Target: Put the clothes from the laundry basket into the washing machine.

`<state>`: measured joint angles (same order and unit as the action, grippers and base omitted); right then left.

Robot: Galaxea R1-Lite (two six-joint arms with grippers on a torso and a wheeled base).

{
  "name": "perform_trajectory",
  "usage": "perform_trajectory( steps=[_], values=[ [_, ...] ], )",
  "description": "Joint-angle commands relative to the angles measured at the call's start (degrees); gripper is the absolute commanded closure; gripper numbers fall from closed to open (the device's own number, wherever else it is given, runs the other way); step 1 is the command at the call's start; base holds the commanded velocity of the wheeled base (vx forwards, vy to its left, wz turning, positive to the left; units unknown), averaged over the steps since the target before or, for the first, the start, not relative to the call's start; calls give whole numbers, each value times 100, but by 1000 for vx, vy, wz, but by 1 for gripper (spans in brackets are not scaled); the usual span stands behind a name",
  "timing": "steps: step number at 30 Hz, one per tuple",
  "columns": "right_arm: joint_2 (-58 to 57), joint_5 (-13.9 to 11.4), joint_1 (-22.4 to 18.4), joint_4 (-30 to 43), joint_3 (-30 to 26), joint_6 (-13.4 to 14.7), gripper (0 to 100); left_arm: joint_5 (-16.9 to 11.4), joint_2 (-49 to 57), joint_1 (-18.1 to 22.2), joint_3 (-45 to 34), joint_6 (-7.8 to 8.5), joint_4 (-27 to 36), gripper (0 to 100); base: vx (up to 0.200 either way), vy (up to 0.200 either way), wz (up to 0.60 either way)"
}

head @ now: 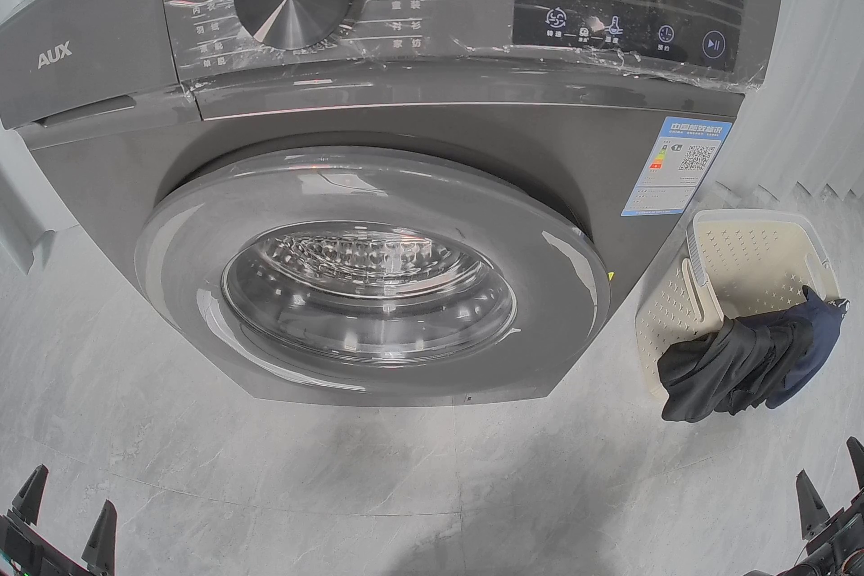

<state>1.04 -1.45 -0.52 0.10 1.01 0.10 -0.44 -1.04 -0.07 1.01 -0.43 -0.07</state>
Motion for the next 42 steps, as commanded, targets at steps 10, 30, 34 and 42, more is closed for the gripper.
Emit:
perform_trajectory(
  steps=[10,30,34,42],
  values=[
    [-25,-4,0,-1,-101,-1,0,0,68,-1,-101,-1,-1,0,0,0,180],
    [-25,-4,0,-1,-101,-1,0,0,68,-1,-101,-1,-1,0,0,90,0],
    [-25,-4,0,-1,-101,-1,0,0,68,7,-101,16,7,0,0,0,0],
    [-25,4,0,-1,-101,8,0,0,77,7,-101,60,7,0,0,0,0]
  ],
)
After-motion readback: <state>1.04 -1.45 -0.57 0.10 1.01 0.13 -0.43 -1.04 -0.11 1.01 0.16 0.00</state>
